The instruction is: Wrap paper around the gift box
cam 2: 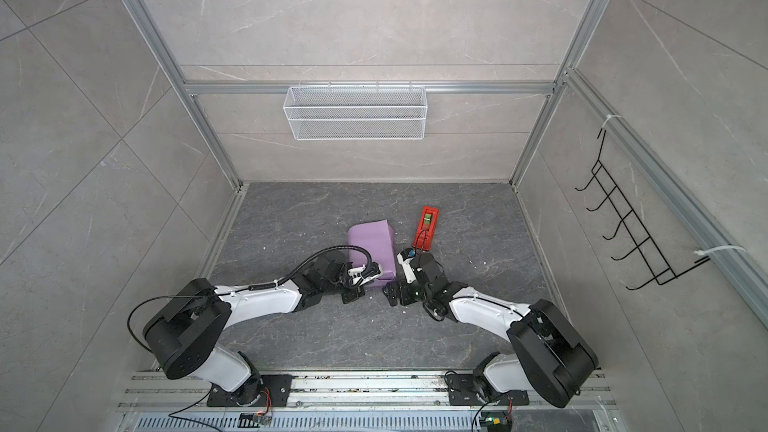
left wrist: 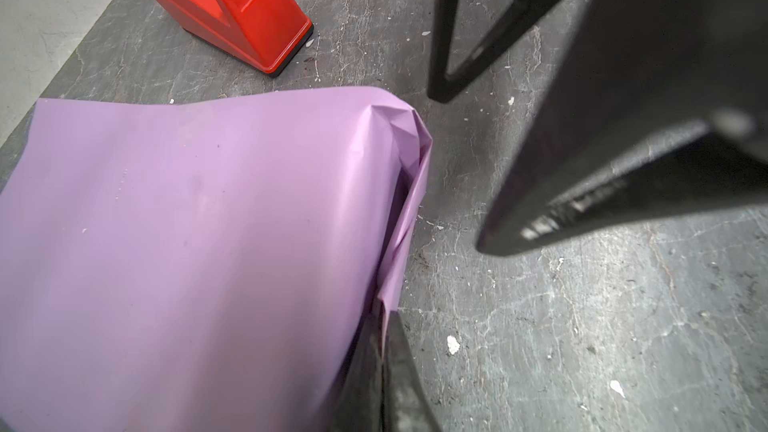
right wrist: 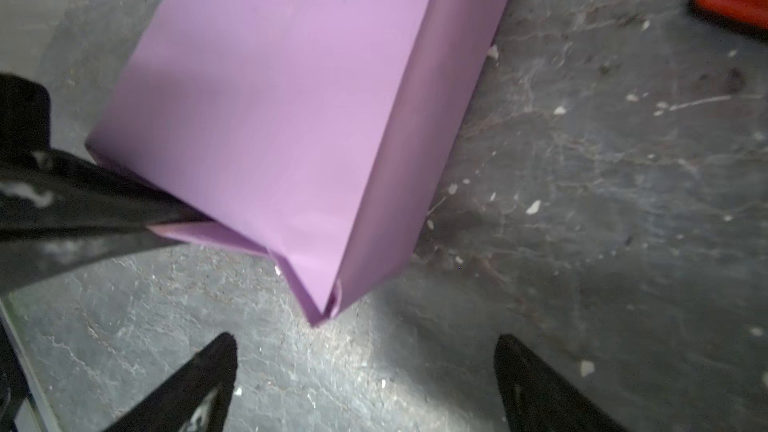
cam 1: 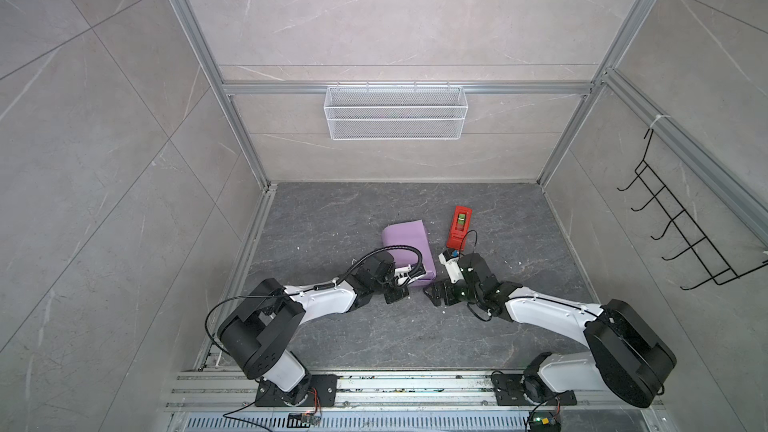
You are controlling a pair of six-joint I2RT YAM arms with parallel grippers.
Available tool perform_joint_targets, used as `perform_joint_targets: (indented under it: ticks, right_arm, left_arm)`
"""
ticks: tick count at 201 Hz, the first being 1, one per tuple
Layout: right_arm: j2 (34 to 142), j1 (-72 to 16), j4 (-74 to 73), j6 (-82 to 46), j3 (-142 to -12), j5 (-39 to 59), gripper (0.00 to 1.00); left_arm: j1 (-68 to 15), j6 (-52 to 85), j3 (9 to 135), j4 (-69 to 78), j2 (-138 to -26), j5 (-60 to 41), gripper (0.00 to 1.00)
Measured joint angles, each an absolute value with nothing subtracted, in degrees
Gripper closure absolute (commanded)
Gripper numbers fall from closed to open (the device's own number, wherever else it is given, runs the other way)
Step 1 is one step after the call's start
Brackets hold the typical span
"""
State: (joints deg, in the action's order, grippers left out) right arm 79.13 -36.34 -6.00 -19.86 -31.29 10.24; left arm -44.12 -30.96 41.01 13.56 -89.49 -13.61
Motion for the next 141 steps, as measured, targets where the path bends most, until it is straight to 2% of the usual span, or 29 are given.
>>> perform_joint_targets:
  ticks: [68, 141]
  right_arm:
    - [88.01, -39.97, -20.10, -20.18, -29.28, 3.97, 0.07]
    - [92.90, -39.97, -30.26, -21.19, -28.71, 0.78, 0.11]
  left_arm:
    - [-44.12, -30.98, 40.88, 13.54, -89.49, -13.67, 0.97]
    - [-44.12, -31.27, 40.60, 13.34, -89.49, -14.15, 0.88]
